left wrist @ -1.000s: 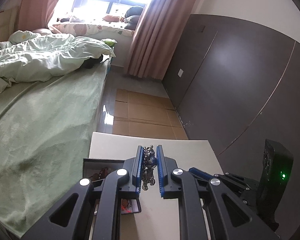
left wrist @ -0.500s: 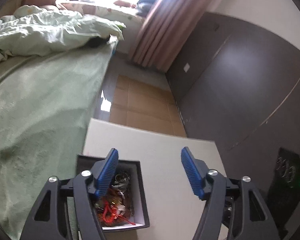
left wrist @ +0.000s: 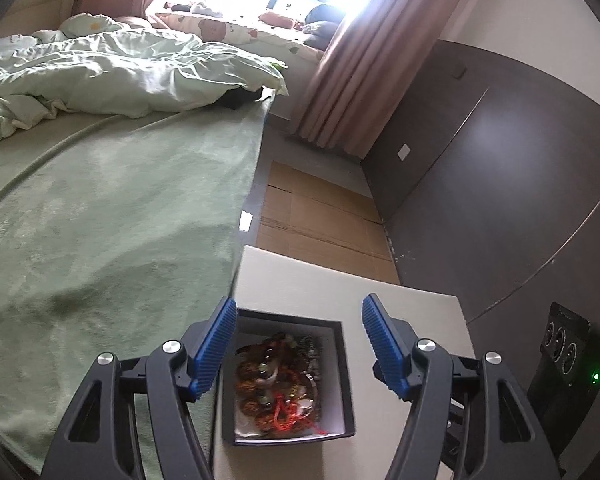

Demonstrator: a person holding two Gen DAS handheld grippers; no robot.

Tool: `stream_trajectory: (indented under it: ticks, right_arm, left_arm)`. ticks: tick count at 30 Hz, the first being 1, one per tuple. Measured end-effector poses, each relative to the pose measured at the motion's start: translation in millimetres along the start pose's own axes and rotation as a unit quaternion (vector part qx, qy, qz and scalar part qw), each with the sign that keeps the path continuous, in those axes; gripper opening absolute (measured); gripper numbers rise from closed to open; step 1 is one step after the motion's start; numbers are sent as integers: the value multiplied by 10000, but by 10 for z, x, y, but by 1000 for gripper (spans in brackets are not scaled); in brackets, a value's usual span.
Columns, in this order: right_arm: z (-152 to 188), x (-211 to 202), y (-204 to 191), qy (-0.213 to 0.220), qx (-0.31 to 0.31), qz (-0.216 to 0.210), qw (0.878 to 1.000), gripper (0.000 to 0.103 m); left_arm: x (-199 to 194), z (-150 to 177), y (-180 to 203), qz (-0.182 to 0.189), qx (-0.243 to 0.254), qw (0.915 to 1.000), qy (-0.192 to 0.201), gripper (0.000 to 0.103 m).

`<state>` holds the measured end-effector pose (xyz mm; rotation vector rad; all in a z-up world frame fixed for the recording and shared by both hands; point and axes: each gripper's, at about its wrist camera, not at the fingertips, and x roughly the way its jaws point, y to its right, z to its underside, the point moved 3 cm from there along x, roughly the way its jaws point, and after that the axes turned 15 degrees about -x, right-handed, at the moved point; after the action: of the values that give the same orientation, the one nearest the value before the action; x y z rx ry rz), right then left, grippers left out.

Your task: Organize jewelry

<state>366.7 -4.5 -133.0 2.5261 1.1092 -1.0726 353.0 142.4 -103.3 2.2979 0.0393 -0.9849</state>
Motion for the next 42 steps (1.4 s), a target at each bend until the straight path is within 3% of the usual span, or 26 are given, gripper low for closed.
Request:
stream_trajectory:
  ticks: [10,12,13,14,19,27,32,33,35,38,40,42]
  right_arm:
    - [-13,91,-97,-241,142,-152,9995,14]
    - [-6,39,-61,-221,205,-167,9994,33]
    - [-5,-10,-33,-160,254,-146,9994,55]
    - [-4,-66,-9,-66,285,-91,9995,59]
    - [8,-264,115,132,472,-116,9987,59]
    - [88,-623,338,126,733,245,9969,59]
    - [189,-868,437,-38,1037,375,9939,59]
    - [195,-902,432,-52,1037,402,9938,63]
    - [235,-983,421,-142,1057,518,9929,81]
    - [293,-1115,392,-179,1064,655,9920,83]
    - [333,-1222,376,-108,1071,698,9917,93]
    - [405,-1333,375,-10,1103,794,9907,97]
  left_arm:
    - [-91,59,-70,-191,166,9997,-5,63]
    - [-147,64,-43,-177,193,9997,24,63]
    - [-170,64,-31,-167,209,9996,38,63]
    - [-189,67,-19,-155,223,9996,50,63]
    - [-251,108,32,-177,310,9993,80,63]
    - [-312,226,151,-310,536,9981,72,63]
    - [-467,369,312,-302,778,9965,96,71]
    - [-512,399,347,-258,788,9965,99,73]
    - [-595,460,399,-211,799,9965,121,81]
    - [-733,576,465,-250,857,9958,210,94]
    - [-830,644,517,-291,894,9952,277,94]
    - [-936,705,570,-298,909,9948,339,94]
